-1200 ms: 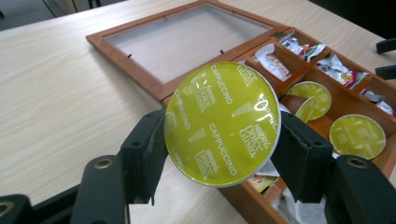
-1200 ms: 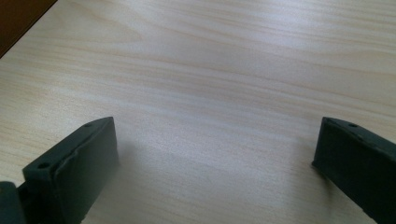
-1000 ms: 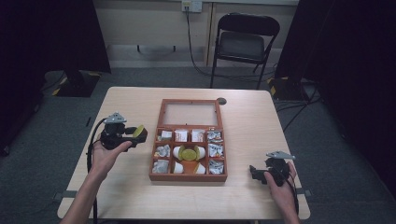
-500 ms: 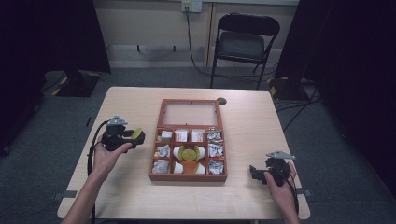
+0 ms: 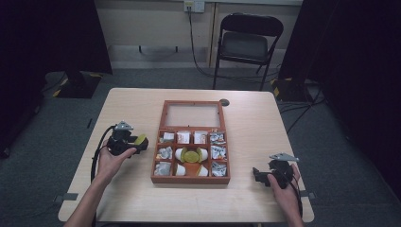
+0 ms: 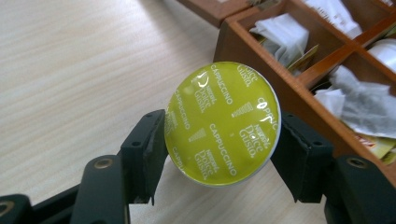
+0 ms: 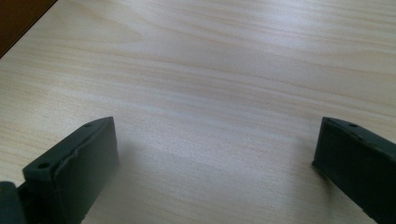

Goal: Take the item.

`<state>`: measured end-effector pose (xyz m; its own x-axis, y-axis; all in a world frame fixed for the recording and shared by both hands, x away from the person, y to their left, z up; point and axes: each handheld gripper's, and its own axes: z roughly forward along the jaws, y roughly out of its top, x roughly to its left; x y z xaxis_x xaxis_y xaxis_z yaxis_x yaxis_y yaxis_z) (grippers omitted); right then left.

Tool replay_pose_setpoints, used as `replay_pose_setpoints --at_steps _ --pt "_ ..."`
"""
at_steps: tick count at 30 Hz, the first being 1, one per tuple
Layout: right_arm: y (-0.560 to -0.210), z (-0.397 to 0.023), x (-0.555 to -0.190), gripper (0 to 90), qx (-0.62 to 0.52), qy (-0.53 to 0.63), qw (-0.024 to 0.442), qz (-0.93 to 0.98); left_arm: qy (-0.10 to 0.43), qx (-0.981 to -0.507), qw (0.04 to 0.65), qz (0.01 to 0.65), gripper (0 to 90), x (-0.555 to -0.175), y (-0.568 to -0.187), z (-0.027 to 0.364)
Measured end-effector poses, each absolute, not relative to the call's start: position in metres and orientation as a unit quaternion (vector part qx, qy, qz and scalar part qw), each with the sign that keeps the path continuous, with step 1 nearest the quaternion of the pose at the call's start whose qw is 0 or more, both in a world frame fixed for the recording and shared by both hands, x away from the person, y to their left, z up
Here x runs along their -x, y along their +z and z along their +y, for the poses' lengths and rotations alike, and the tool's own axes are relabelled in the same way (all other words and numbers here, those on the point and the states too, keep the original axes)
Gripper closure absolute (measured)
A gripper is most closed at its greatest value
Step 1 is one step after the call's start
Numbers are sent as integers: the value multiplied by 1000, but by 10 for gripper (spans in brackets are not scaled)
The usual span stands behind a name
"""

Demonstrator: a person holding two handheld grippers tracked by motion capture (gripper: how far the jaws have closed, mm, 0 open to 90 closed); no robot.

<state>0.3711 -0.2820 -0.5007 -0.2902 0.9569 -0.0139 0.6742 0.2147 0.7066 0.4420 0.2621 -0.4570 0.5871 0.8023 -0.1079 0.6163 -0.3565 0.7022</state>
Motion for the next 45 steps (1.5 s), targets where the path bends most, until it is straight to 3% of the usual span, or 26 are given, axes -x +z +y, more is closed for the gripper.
replay_pose_setpoints --at_steps 45 --pt "-501 -282 -371 0 -548 303 233 744 101 -829 337 434 355 -450 -486 249"
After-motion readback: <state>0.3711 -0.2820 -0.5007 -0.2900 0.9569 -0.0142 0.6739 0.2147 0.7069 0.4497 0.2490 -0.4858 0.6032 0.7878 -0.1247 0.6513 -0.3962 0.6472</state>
